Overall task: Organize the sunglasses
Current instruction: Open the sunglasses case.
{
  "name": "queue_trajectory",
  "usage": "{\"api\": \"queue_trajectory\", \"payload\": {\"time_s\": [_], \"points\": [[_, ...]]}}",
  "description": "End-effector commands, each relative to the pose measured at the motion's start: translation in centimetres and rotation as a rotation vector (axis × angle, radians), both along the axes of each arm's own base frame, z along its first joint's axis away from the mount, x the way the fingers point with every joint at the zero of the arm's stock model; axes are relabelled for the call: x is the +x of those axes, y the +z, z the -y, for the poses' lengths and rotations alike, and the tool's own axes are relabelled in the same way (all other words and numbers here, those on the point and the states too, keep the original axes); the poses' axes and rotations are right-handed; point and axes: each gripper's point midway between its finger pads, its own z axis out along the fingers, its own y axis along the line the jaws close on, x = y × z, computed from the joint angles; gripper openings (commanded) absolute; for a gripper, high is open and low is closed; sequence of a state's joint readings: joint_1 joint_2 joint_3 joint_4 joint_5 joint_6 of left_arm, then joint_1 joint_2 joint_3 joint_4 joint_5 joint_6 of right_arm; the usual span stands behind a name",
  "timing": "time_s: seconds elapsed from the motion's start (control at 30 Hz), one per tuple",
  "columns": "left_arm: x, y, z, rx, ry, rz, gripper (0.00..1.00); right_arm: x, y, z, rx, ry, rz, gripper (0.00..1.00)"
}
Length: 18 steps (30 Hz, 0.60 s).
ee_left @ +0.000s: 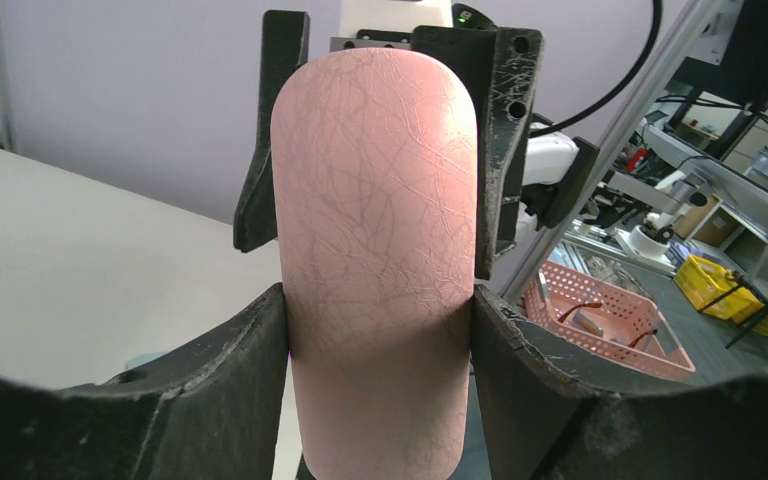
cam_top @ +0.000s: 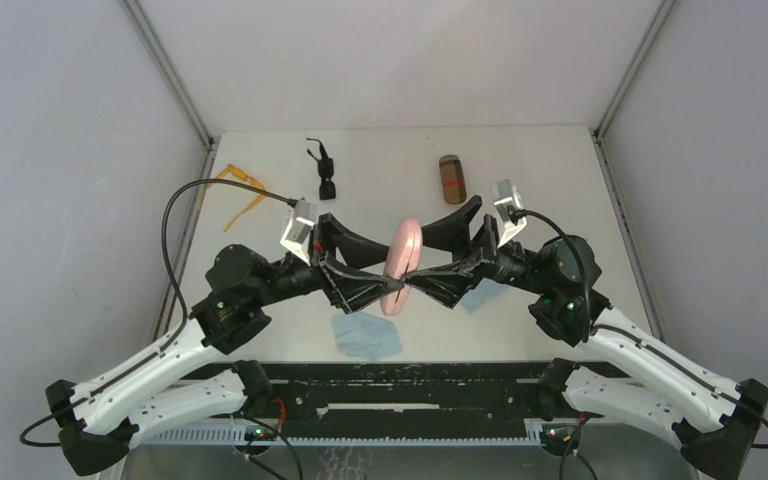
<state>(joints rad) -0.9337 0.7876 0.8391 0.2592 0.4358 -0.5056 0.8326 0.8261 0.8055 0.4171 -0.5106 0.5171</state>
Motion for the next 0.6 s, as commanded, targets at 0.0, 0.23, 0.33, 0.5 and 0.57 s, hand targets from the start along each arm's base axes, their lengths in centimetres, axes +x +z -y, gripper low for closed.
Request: {"api": "queue_trajectory", "payload": {"time_s": [0.0,0.23,0.33,0.5,0.57], "points": [[-1.3,2.3,-0.4,-0.081,-0.053,0.05,0.0,-1.1,1.6,0.1,0.056,0.058,0.025,0.78],[-1.4,2.5,-0.5,-0.095,-0.056,0.048,0.0,-1.9,1.8,0.0,0.063,0.1,0.033,0.65],[-1.3,2.5,-0.5,-0.094,-0.055,0.049,0.0,-2.1,1.9,0.0,0.065,0.11,0.033,0.53],[-0.1,2.0,-0.6,-0.061,0.023,0.04,0.0,-1.0,1.8,0.3,0.065,0.045,0.008,0.27],[0.8,1.7,-0.8,-0.034,0.074,0.034,0.0,-0.2,1.6,0.5,0.06,-0.008,-0.007,0.18]]}}
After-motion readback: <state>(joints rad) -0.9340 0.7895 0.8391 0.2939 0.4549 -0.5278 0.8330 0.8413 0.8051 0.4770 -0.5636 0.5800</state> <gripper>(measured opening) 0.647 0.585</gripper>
